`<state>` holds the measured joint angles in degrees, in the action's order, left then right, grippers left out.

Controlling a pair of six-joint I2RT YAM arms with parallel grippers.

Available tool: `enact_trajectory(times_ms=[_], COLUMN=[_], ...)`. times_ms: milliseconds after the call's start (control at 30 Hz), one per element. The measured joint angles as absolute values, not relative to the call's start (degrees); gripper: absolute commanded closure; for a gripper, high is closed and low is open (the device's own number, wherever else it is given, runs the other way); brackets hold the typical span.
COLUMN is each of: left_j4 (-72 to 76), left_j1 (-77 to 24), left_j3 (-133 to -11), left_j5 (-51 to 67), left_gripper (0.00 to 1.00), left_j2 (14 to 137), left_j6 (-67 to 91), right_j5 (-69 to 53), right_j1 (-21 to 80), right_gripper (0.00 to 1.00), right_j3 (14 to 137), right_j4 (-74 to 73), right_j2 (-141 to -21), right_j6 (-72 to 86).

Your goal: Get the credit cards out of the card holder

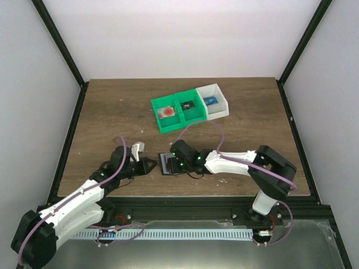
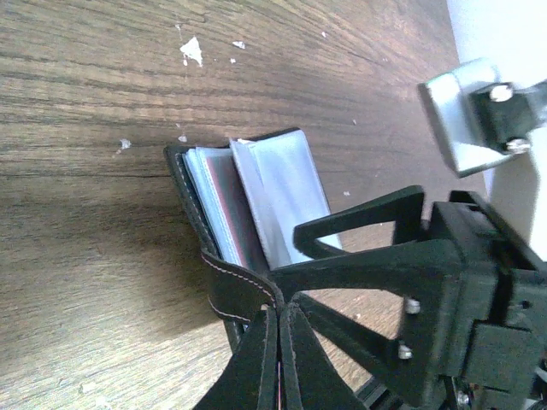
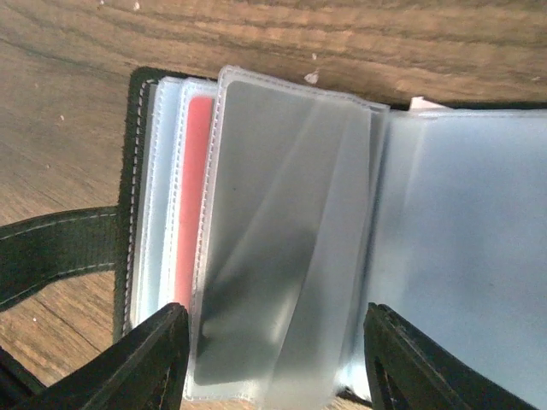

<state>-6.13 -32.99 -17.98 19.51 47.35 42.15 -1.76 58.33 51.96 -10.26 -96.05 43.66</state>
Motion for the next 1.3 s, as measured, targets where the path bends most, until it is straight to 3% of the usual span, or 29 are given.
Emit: enact_trajectory(times_ms=[200,467,967,1200,1300], left_j4=[-6.09,-5.61,-6.17,-6.61,-7.4], left_j1=[-32.99,-32.99,-32.99,-32.99,-32.99], left_j3=[-17.91,-17.69,-17.12,-17.17,-17.67], left_j5=[19.31,19.31,15.27,13.72,13.28], left_gripper=[1.0,1.0,1.0,1.0,0.82], left_j2=[48.21,49.56,54.15,54.48,54.59], left_j6=[42.0,41.76,40.77,40.45,40.4], right_j5=[0.34,-0.43,6.61,7.9,7.27], right_j1=[58.33,58.33,58.33,57.39,56.51], right_gripper=[0.52,0.74,0.73,0.79,0.81], right_j3=[50.46,49.23,49.43,46.89,44.8], right_j4=[-11.42,-9.72,-16.88,-17.32,-16.86], right_j2=[-92.64,-92.44,-87.64,-84.16,-84.07], right_j6=[43.4,42.19,42.54,42.52,42.52])
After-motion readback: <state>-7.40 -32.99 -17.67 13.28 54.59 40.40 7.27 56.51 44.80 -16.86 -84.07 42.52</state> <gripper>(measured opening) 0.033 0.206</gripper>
